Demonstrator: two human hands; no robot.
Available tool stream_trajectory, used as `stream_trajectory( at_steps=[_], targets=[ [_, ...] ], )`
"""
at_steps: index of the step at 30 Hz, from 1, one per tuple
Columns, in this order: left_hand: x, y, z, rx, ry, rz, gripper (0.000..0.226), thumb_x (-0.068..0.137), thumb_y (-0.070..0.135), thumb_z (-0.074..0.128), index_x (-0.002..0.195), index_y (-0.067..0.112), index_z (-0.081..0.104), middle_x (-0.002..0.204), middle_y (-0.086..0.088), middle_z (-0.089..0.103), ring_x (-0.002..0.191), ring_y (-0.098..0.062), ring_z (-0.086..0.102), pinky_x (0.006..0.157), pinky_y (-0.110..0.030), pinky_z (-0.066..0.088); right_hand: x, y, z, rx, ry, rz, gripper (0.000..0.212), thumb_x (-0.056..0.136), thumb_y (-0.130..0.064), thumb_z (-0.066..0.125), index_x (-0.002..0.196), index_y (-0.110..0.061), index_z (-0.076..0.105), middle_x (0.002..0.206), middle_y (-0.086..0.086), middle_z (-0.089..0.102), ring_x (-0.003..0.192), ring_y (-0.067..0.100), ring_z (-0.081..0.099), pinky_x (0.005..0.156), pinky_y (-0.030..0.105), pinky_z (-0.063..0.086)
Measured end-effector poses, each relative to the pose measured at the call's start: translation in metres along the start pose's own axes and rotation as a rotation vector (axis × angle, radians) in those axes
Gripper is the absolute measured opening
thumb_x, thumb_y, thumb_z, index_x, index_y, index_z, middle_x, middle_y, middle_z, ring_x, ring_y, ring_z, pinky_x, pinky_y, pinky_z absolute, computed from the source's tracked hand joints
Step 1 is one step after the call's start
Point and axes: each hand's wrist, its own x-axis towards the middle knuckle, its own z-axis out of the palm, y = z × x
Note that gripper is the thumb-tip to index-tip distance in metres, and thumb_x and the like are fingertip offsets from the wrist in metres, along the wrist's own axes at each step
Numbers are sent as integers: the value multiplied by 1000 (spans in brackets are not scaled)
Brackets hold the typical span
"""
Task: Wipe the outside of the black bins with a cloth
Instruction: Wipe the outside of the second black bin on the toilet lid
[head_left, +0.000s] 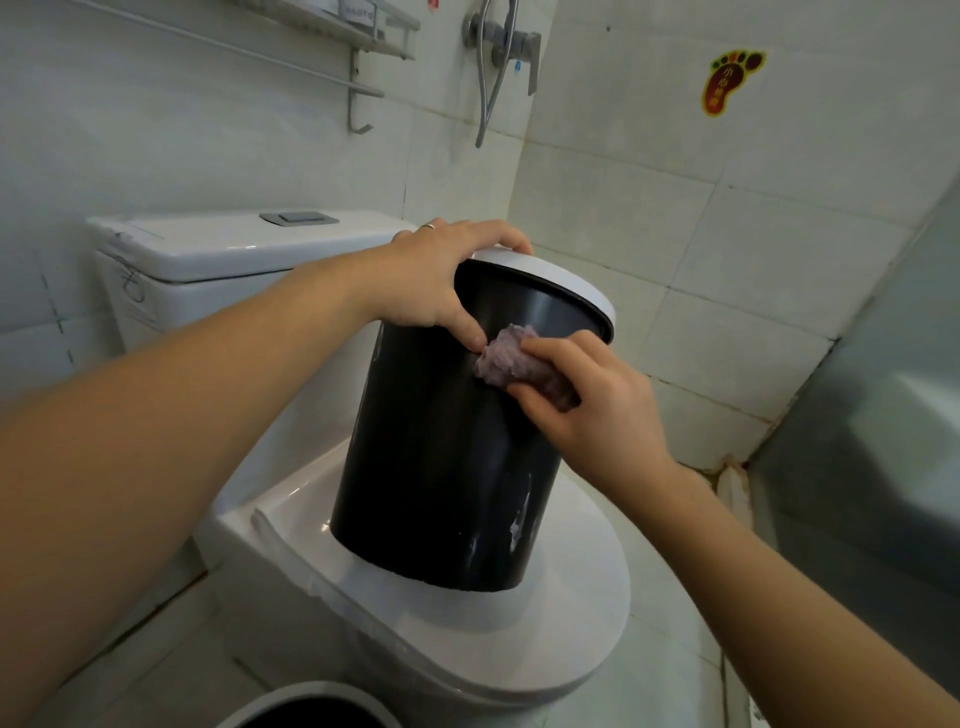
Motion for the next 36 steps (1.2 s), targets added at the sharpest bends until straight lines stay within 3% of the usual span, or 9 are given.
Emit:
stream_trajectory(
  at_steps=[4,7,13,16,18,22,31,36],
  targets=[
    [-2,5,1,-3,-3,3,85,60,25,90,127,52,44,104,24,44,116,-18,38,104,-44,37,21,8,-5,-15,74,75,32,85,-27,75,114,-17,70,99,3,67,83,25,63,68,36,51],
    [-2,6,1,-7,-8,12,86,61,22,90,129,49,45,97,30,37,111,-15,35,102,-41,34,28,10,-4,-19,126,124,31,85,-29,73,114,-18,69,101,2,67,85,23,63,70,30,47],
    [-2,0,1,-14,11,5,85,60,23,90,128,50,46,100,26,40,111,-17,38,102,-40,37,-19,3,5,12,0,-70,33,80,-22,78,111,-12,71,90,7,63,71,25,62,57,39,54],
    [0,-3,1,-28,4,-22,86,59,25,90,125,55,44,107,14,45,115,-21,39,103,-42,38,-31,4,3,20,-56,-155,31,82,-21,77,110,-11,72,90,6,64,71,24,62,55,38,54],
    [2,-2,2,-21,3,-18,86,59,25,91,126,53,44,106,16,45,116,-20,39,105,-45,38,-23,7,2,13,-28,-112,30,82,-20,77,110,-12,72,90,6,64,71,24,62,55,39,53],
    [6,-4,1,-36,-23,-41,86,57,28,91,124,56,44,129,-3,51,121,-29,47,103,-50,43,-9,6,4,32,20,61,30,83,-23,77,111,-14,71,93,3,65,76,23,62,62,41,53],
    [7,-9,-1,-70,-24,-80,85,58,26,91,121,58,43,127,-6,50,115,-30,51,101,-49,46,-60,-3,15,108,-140,-181,28,85,-26,68,109,-12,72,90,5,64,74,23,62,59,36,54],
    [9,-11,-1,-86,-30,-75,84,60,24,91,123,55,44,128,-6,52,115,-28,53,99,-48,48,-39,1,11,50,-17,-51,29,83,-20,74,111,-13,72,89,4,64,71,23,62,56,38,54]
  ],
)
